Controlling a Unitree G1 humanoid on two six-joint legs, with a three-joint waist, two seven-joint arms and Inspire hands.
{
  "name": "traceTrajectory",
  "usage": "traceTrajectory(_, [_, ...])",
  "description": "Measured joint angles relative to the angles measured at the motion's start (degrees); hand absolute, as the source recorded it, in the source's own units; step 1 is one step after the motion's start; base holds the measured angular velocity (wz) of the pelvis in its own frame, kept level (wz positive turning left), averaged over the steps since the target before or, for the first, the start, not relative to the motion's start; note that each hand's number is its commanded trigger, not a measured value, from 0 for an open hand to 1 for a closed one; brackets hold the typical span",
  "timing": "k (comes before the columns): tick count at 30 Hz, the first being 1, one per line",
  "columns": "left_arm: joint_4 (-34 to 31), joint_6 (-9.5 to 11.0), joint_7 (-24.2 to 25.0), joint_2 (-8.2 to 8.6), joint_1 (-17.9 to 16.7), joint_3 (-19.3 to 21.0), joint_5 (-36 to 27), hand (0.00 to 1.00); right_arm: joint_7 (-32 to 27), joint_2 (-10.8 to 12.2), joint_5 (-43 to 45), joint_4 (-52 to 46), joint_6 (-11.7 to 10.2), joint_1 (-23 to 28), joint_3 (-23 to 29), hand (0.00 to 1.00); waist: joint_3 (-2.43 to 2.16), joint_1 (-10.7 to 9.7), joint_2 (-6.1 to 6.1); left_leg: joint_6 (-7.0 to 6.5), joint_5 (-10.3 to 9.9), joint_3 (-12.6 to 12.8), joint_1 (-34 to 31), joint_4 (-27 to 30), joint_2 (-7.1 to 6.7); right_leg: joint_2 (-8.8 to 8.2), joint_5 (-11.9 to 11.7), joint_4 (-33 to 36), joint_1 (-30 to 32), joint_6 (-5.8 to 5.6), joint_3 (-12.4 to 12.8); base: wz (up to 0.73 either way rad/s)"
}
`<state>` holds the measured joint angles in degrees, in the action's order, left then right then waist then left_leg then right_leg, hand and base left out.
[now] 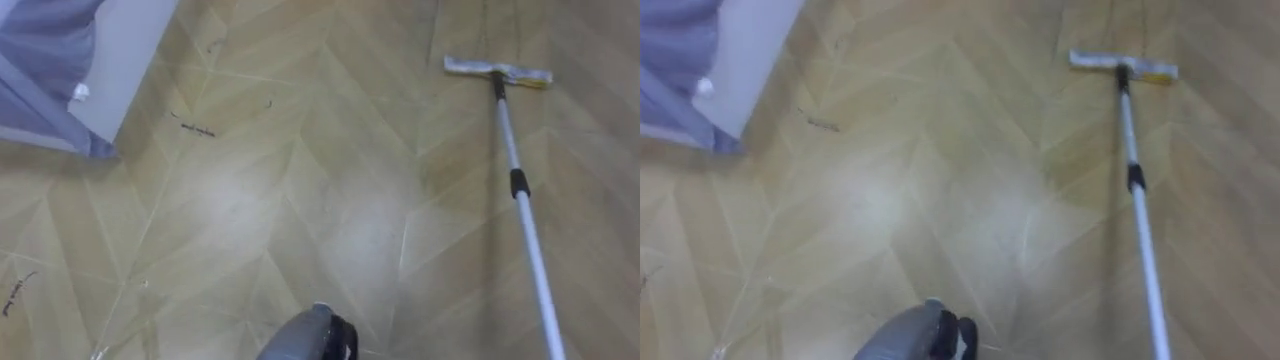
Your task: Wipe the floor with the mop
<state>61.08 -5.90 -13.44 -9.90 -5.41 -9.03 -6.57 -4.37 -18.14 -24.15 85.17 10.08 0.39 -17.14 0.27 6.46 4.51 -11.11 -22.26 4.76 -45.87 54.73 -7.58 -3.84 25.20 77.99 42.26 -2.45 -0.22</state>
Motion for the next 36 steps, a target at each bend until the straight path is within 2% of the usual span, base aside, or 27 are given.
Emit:
traceTrajectory(1, [-0.02, -0.02, -0.05, 0.15, 0.55, 0.00, 0.01, 0.00, -0.71, 1.55, -0.14, -0.05, -0.03, 0.60, 0.25, 1.00, 0.28, -1.42, 0.31, -0.11, -0.49, -0.63, 1.15, -0.82, -0.38, 0.23, 0.02, -2.26, 2.48, -0.01, -0.08, 0.00])
traceTrajectory(2, [-0.04, 0.02, -0.08, 0.22, 0.76, -0.03, 0.01, 0.00, -0.98, 2.29, -0.12, -0.07, -0.03, 0.70, 0.62, 1.00, 0.21, -1.82, 0.70, -0.12, -0.52, -0.69, 1.67, -1.38, -0.44, 0.34, 0.02, -4.21, 3.51, 0.00, 0.02, 0.00])
traceTrajectory(4, [-0.01, 0.01, -0.07, 0.53, 1.01, -0.20, 0.50, 0.00, -1.28, 4.44, -0.07, -0.65, -0.02, 0.70, 1.05, 1.00, 0.35, -2.77, 0.42, 0.14, -0.64, -0.61, 4.14, -4.21, -0.53, 0.71, -0.48, -16.24, 6.47, 0.21, 0.74, -0.10])
traceTrajectory(7, [0.23, -1.02, -0.18, 0.56, -0.37, -0.20, 1.81, 0.00, -1.23, 4.97, 0.24, -0.70, 0.90, 0.44, 1.61, 1.00, 0.85, -2.64, -0.40, 0.87, -2.65, -1.05, 7.67, -5.08, -0.50, 0.90, -4.65, -26.76, 6.77, 2.56, -0.74, -0.05])
traceTrajectory(10, [0.20, -3.37, -0.84, 0.34, -1.13, -0.17, 1.54, 0.00, -1.45, 3.87, 0.73, -0.92, 3.48, -2.87, 2.66, 1.00, 0.62, -0.97, -1.04, 2.97, -5.23, -1.91, 9.17, -2.75, -0.06, 1.01, -5.83, -25.90, 4.83, 4.36, -2.49, 0.01])
traceTrajectory(11, [0.15, -3.78, -1.15, 0.30, -1.26, -0.15, 1.42, 0.00, -1.50, 3.46, 0.81, -0.75, 4.07, -4.29, 2.78, 1.00, 0.97, -0.67, -1.71, 3.79, -5.53, -1.76, 9.00, -0.98, 0.28, 0.82, -5.34, -25.31, 4.64, 4.69, -2.69, -0.09])
traceTrajectory(12, [-0.69, -4.22, -1.59, -0.05, -1.49, -0.46, 0.68, 0.00, -1.58, 2.54, 1.07, -0.34, 4.64, -7.33, 2.78, 1.00, 1.03, 0.03, -1.91, 7.58, -3.65, -0.60, 6.05, 6.16, 1.73, 1.40, -3.93, -23.47, 4.56, 5.28, -2.78, -0.07])
traceTrajectory(13, [-1.76, -4.61, -2.15, -0.91, -1.79, -1.32, -0.83, 0.00, -1.69, 1.83, 1.17, -0.36, 4.97, -10.45, 2.64, 1.00, 1.23, 1.36, -3.33, 12.31, 2.32, 1.15, 1.64, 15.74, 4.09, 2.62, -2.60, -21.04, 4.83, 5.95, -1.73, -0.13])
traceTrajectory(14, [-1.72, -4.65, -2.32, -1.26, -1.82, -2.02, -1.22, 0.00, -1.63, 1.46, 1.01, -0.44, 4.97, -11.92, 2.54, 1.00, 1.14, 2.12, -4.06, 13.00, 6.52, 1.70, -0.45, 19.68, 4.92, 3.21, -2.16, -20.12, 4.80, 6.33, -1.22, -0.27])
traceTrajectory(15, [-1.83, -4.60, -2.50, -1.68, -2.02, -3.09, -2.38, 0.00, -0.92, 0.68, 0.57, -1.09, 4.89, -14.67, 2.23, 1.00, 1.16, 3.58, -5.76, 12.66, 16.06, 1.74, -4.57, 25.49, 5.34, 3.66, -1.15, -18.76, 4.48, 7.07, -0.53, -0.31])
traceTrajectory(16, [-1.99, -4.55, -2.54, -1.89, -2.23, -3.93, -2.84, 0.00, 0.23, 0.03, -0.76, -1.38, 4.75, -16.87, 2.05, 1.00, 1.66, 4.59, -7.85, 13.22, 24.15, 1.24, -8.42, 29.20, 4.90, 3.93, -0.35, -18.17, 4.03, 7.52, 0.38, -0.23])
traceTrajectory(17, [-2.08, -4.56, -2.46, -1.89, -2.28, -4.48, -2.80, 0.00, 1.09, -0.33, -1.43, -1.65, 4.54, -17.97, 2.02, 1.00, 1.44, 5.04, -7.57, 12.80, 23.39, 0.63, -9.96, 29.61, 4.96, 4.18, -0.05, -18.18, 3.65, 7.81, 0.24, -0.07])
traceTrajectory(18, [-2.66, -4.52, -2.02, -1.91, -2.56, -4.76, -2.56, 0.00, 2.53, -0.84, -2.82, -1.80, 4.06, -19.86, 1.94, 1.00, 1.56, 5.87, -7.54, 11.22, 19.56, 0.25, -12.62, 27.69, 5.80, 4.64, 0.60, -18.19, 2.92, 7.97, -0.14, 0.00])
traceTrajectory(19, [-2.87, -4.60, -1.71, -1.90, -2.74, -4.71, -2.50, 0.00, 3.11, -0.91, -3.64, -1.84, 3.70, -20.19, 1.57, 1.00, 1.66, 6.59, -7.66, 11.33, 17.79, 0.18, -13.09, 24.93, 6.15, 5.02, 0.94, -18.29, 2.41, 7.92, -0.11, 0.00])
traceTrajectory(20, [-3.39, -4.51, -0.88, -1.91, -4.09, -4.72, -2.50, 0.00, 3.99, -0.87, -5.19, -2.09, 3.50, -20.12, 1.41, 1.00, 1.65, 6.76, -7.66, 11.76, 15.37, -0.88, -12.12, 15.03, 6.08, 5.12, 2.05, -18.52, 0.96, 7.58, -0.21, 0.00])
traceTrajectory(22, [-3.75, -4.98, 1.57, -1.90, -5.67, -4.56, -1.28, 0.00, 5.41, -0.96, -7.65, -2.47, 3.40, -17.43, -0.23, 1.00, 1.56, 6.42, -6.63, 11.72, 14.69, -2.58, -7.35, -5.84, 6.21, 5.06, 5.00, -18.74, -2.19, 6.80, -0.30, 0.00])
traceTrajectory(23, [-3.81, -5.15, 2.12, -1.95, -5.71, -4.46, -1.18, 0.00, 5.60, -1.12, -8.26, -2.66, 3.24, -16.02, -0.49, 1.00, 1.48, 6.31, -6.23, 9.97, 14.86, -2.18, -7.10, -7.09, 6.33, 4.76, 5.91, -18.74, -2.76, 6.55, -0.46, 0.18])
traceTrajectory(25, [-3.96, -4.92, 3.31, -1.18, -4.86, -3.32, -0.10, 0.00, 5.85, -2.03, -8.92, -1.99, 2.76, -10.61, -0.80, 1.00, 1.01, 4.22, -4.27, 5.57, 11.54, -0.89, -6.38, -6.86, 4.80, 2.32, 7.88, -21.04, -5.40, 4.48, -1.74, 0.49])
traceTrajectory(26, [-4.17, -4.82, 3.46, -0.90, -4.60, -2.73, 0.35, 0.00, 5.79, -2.17, -8.75, -1.59, 2.47, -9.04, -0.80, 1.00, 0.77, 3.84, -3.91, 5.07, 10.68, -0.18, -6.03, -6.97, 4.38, 1.46, 8.06, -21.47, -6.01, 3.63, -1.81, 0.49])
traceTrajectory(27, [-4.37, -4.31, 3.92, -0.68, -4.07, -2.43, 1.03, 0.00, 5.54, -2.44, -8.77, -0.39, 2.13, -6.17, -0.88, 1.00, 0.57, 3.15, -3.44, 3.40, 9.24, 0.61, -4.97, -6.85, 2.83, -0.25, 8.33, -20.08, -6.42, 3.37, -1.14, 0.21])
traceTrajectory(28, [-4.78, -3.40, 3.90, -0.64, -4.09, -1.66, 1.24, 0.00, 4.99, -2.37, -8.79, 0.12, 2.07, -3.72, -1.03, 1.00, 0.49, 2.70, -3.26, 2.96, 7.61, 1.44, -3.97, -6.31, 1.40, -1.24, 6.59, -15.70, -5.01, 1.23, -0.20, 0.13])
traceTrajectory(29, [-5.09, -3.03, 3.90, -0.52, -4.10, -1.32, 1.28, 0.00, 4.68, -2.36, -8.77, 0.11, 2.05, -2.53, -1.03, 1.00, 0.41, 2.22, -2.66, 2.50, 6.55, 1.44, -3.60, -5.70, 0.85, -1.67, 4.87, -12.94, -4.17, 0.51, 0.10, 0.13])
traceTrajectory(31, [-5.85, -2.04, 3.80, -0.35, -3.97, -0.27, 1.28, 0.00, 3.31, -0.89, -8.79, -0.04, 2.03, 0.44, -1.00, 1.00, -0.44, 0.45, -0.66, 0.96, 3.33, 1.04, -2.45, -3.92, 0.01, -1.34, -1.52, -4.71, -0.49, -0.60, 1.63, 0.06])
traceTrajectory(32, [-5.87, -1.83, 3.73, -0.30, -3.81, -0.07, 1.44, 0.00, 2.86, -0.36, -8.75, -0.14, 2.00, 0.58, -0.99, 1.00, -0.40, 0.02, -0.37, 0.79, 2.67, 1.02, -2.09, -3.81, 0.01, -0.80, -1.59, -3.94, 0.47, -0.69, 2.22, -0.11])
traceTrajectory(33, [-5.86, -1.61, 3.62, -0.08, -3.11, -0.03, 2.01, 0.00, 2.08, 0.65, -8.37, -0.20, 1.90, 0.57, -0.59, 1.00, 0.19, -0.63, 0.29, 0.36, 1.75, 0.96, -1.00, -3.83, 0.01, 0.36, -1.34, -4.08, 2.47, -0.52, 2.90, -0.07])
traceTrajectory(34, [-5.92, -1.55, 3.59, 0.08, -2.91, -0.06, 2.40, 0.00, 1.74, 1.08, -7.74, -0.21, 1.83, 0.57, -0.12, 1.00, 0.31, -0.91, 0.58, 0.20, 1.41, 0.96, -0.43, -3.88, 0.01, 0.66, -1.20, -4.82, 3.55, -0.35, 2.90, -0.06])
traceTrajectory(36, [-5.94, -1.49, 3.59, 0.43, -3.07, -0.42, 2.40, 0.00, 0.53, 1.87, -6.78, -0.58, 1.77, 0.58, 0.51, 1.00, 0.52, -1.47, 0.98, 0.06, -0.82, 1.02, 1.88, -3.90, -0.02, 1.50, -1.28, -12.44, 7.86, -0.20, 1.72, -0.10])
